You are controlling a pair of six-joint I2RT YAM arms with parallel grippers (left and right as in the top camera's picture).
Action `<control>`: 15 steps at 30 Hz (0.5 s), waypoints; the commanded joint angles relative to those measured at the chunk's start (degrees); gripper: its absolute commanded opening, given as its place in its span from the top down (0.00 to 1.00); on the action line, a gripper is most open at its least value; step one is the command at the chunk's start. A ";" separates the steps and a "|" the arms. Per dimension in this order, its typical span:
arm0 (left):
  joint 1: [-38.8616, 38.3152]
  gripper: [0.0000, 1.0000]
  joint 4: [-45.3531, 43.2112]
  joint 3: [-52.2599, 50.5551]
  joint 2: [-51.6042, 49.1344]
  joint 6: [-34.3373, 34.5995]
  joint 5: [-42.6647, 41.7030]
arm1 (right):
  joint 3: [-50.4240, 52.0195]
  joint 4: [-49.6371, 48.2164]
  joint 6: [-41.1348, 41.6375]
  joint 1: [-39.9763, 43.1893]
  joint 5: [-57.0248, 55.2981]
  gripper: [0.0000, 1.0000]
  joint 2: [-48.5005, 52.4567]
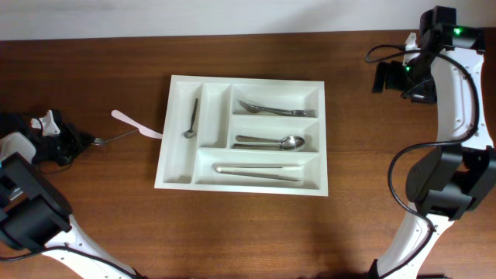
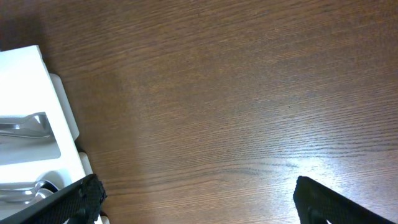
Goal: Pack container
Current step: 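Lower the left gripper and close it on the metal spoon, then carry the metal spoon into the left narrow compartment and release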
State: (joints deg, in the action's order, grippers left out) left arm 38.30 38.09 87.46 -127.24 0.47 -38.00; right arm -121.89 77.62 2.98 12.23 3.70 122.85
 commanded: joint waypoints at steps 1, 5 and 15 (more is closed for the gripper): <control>0.13 0.98 -0.11 -0.44 1.57 -0.07 0.20 | -0.59 -0.04 0.31 -0.20 -0.09 0.01 -0.87; 0.22 0.98 -1.73 -0.39 1.60 0.24 -3.69 | -0.59 -0.04 0.31 -0.20 -0.09 0.01 -0.87; 0.35 0.98 -3.10 5.49 1.70 3.43 -16.28 | -0.59 -0.04 0.31 -0.20 -0.09 0.01 -0.87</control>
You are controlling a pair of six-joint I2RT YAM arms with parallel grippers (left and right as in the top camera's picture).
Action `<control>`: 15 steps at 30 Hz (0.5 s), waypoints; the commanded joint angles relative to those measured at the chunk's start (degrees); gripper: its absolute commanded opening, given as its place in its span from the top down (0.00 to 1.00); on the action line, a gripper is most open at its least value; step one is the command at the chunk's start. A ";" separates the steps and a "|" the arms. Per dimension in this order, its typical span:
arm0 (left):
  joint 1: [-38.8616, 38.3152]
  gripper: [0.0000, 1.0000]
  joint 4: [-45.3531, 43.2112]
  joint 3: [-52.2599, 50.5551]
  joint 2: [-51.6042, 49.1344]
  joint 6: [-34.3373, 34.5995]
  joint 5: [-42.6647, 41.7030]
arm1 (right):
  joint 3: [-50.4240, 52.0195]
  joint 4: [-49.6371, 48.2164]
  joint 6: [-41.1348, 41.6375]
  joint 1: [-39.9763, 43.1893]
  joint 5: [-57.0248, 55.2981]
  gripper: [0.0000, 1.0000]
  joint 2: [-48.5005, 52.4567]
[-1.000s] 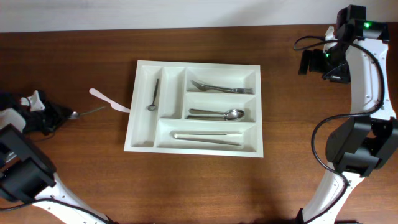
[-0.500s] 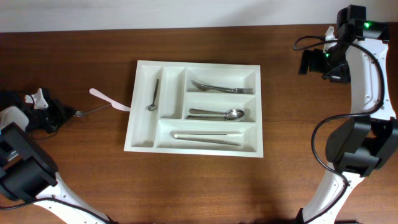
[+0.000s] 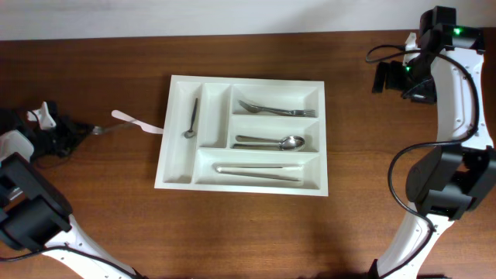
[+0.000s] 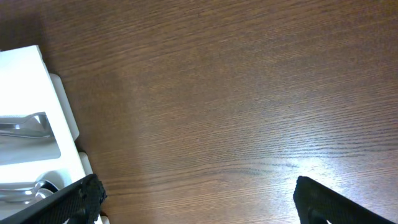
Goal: Pack container
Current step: 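Carry the metal spoon into the left narrow compartment and release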
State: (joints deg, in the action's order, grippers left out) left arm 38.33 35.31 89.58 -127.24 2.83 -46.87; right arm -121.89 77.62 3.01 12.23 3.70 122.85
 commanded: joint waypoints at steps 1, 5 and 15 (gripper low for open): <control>0.33 0.98 -0.22 4.02 1.84 1.11 -7.98 | -0.59 -0.04 0.28 -0.20 -0.09 0.01 -0.87; 0.33 0.98 -0.17 5.42 2.84 2.36 -8.31 | -0.59 -0.04 0.28 -0.20 -0.09 0.01 -0.87; -6.56 0.98 1.73 5.42 3.85 2.29 -13.49 | -0.59 -0.04 0.26 -0.20 -0.09 0.01 -0.87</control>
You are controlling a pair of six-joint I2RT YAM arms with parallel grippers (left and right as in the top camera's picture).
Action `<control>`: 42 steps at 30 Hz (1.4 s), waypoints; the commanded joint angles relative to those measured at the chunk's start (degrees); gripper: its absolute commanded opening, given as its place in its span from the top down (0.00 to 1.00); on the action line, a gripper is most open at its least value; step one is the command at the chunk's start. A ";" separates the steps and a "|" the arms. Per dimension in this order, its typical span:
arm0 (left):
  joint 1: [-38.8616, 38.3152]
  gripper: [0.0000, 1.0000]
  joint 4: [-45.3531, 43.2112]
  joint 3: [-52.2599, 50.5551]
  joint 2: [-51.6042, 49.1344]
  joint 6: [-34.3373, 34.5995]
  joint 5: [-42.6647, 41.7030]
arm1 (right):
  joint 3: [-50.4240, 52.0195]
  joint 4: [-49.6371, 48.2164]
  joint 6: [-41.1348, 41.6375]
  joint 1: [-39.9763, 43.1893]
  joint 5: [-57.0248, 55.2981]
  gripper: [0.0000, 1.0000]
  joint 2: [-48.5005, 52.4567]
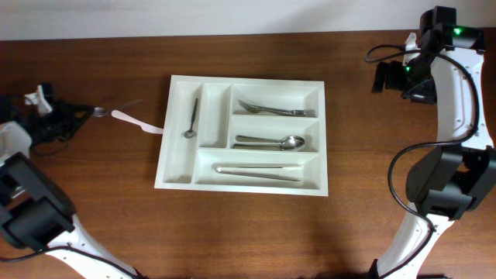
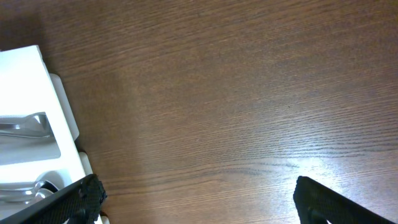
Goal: Pack container
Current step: 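Carry the metal spoon into the left narrow compartment and release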
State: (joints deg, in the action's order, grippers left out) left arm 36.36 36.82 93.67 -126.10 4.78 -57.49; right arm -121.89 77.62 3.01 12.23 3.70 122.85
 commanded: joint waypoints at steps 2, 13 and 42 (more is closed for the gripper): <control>-6.93 0.98 0.11 1.33 2.93 0.35 -2.60 | -0.59 -0.04 0.28 -0.20 -0.09 0.01 -0.87; -24.09 0.98 0.66 1.53 7.30 5.03 26.53 | -0.59 -0.04 0.28 -0.20 -0.09 0.01 -0.87; -33.97 0.98 7.06 6.36 10.93 9.57 50.53 | -0.59 -0.04 0.28 -0.20 -0.09 0.01 -0.87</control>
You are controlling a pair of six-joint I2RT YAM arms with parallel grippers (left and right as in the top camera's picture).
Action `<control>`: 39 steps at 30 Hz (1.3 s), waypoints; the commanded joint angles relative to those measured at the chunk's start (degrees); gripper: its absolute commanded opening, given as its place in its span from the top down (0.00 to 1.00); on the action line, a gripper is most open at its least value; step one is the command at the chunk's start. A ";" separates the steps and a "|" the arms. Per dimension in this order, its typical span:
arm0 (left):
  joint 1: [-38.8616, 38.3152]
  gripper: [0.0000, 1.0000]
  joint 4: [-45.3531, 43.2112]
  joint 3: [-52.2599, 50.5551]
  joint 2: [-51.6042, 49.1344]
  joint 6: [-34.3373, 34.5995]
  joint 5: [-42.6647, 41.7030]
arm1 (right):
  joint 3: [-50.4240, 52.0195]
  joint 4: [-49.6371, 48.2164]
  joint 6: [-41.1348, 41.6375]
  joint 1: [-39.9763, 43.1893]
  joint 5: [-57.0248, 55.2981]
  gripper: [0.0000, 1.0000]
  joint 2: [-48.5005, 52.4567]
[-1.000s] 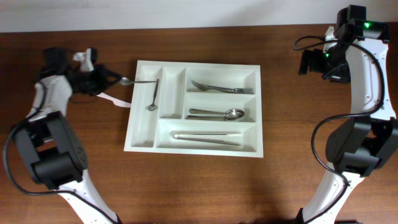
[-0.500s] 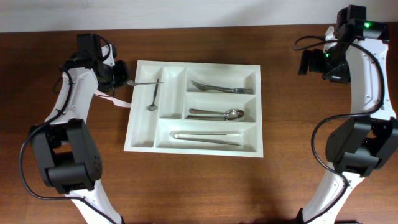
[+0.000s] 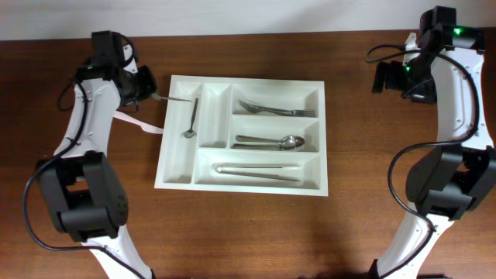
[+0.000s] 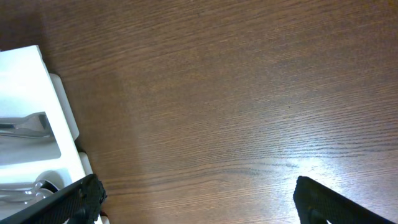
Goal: Pack container
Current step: 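Carry the metal spoon into the left narrow compartment and release, then move the left gripper over the white plastic spoon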
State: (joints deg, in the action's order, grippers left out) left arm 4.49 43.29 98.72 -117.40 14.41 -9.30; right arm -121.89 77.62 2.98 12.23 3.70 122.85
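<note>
The white cutlery tray point(image 3: 319, 139) lies mid-table, and its left edge point(image 4: 25, 93) shows in the right wrist view. It holds a small spoon point(image 3: 191, 120), a fork point(image 3: 275, 108), a large spoon point(image 3: 271, 142) and tongs point(image 3: 260, 169). My left gripper point(image 3: 153, 93) is at the tray's upper left corner, shut on a thin metal utensil point(image 3: 177, 98) whose free end reaches over the leftmost compartment. My right gripper point(image 4: 199, 202) hangs open over bare wood to the right of the tray, nothing between its fingers point(image 4: 78, 199).
A white plastic utensil point(image 3: 138, 124) lies on the table just left of the tray, partly under my left arm point(image 3: 85, 116). The right arm point(image 3: 457, 85) stands along the table's right edge. The table's back edge runs close behind the tray.
My left gripper was at the far left edge of the table holding the metal utensil. It is now at the tray's upper left corner with the utensil over the leftmost compartment. The right arm stayed put.
My left gripper held the metal utensil at the table's far left, low beside the white plastic utensil. Over the two later moments it sat further back on the left. Now it is by the tray's corner. The right gripper stayed open throughout.
</note>
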 commanded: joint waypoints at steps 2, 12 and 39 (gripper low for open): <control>-3.56 0.98 1.11 1.31 2.23 -0.83 3.93 | -0.59 -0.04 0.31 -0.20 -0.09 0.01 -0.87; -6.54 0.74 2.25 1.31 2.23 -1.20 9.33 | -0.59 -0.04 0.28 -0.20 -0.09 0.01 -0.87; 5.40 0.35 4.57 1.51 1.70 18.34 12.20 | -0.59 -0.04 0.28 -0.20 -0.09 0.01 -0.87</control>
State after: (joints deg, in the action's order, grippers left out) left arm 5.34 47.20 98.87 -117.21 22.61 1.37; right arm -121.89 77.62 2.98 12.23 3.70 122.85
